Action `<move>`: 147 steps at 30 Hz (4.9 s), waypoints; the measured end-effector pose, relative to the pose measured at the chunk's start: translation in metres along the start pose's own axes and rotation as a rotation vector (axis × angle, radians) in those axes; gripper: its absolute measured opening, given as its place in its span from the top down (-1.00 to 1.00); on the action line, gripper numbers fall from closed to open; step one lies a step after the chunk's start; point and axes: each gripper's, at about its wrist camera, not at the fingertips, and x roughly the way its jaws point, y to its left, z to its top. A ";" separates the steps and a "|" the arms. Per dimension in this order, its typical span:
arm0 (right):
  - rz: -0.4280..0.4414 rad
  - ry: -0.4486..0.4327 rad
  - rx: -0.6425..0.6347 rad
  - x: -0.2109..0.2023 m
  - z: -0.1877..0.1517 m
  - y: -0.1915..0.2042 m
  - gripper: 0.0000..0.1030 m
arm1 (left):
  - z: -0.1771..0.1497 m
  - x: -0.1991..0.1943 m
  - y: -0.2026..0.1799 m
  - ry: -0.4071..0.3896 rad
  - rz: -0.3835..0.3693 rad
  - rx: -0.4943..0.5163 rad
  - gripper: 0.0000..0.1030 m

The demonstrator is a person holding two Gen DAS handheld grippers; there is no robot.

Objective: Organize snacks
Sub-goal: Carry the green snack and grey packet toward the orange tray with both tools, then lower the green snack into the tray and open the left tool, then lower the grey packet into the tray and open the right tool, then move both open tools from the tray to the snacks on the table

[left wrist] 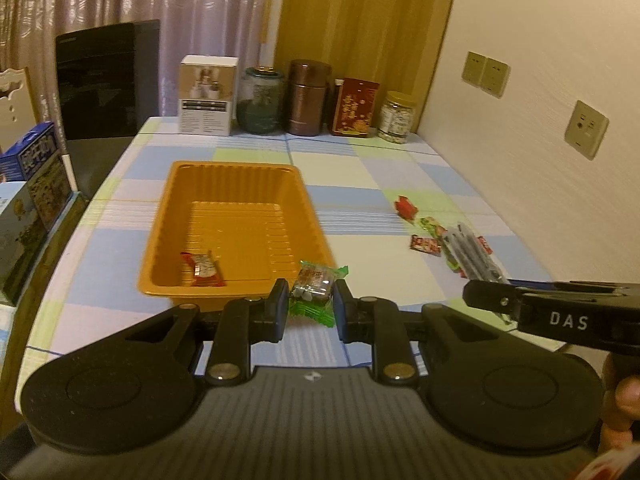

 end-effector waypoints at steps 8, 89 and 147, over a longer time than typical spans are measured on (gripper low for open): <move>0.020 0.008 -0.028 0.007 -0.001 0.020 0.27 | 0.000 -0.009 0.021 -0.011 0.028 -0.031 0.59; 0.100 0.155 -0.058 0.179 0.057 0.044 0.27 | 0.044 0.122 0.111 0.117 0.130 -0.078 0.24; -0.093 0.042 0.124 0.033 0.004 -0.023 -0.15 | 0.014 0.041 0.028 0.090 -0.005 -0.090 -0.30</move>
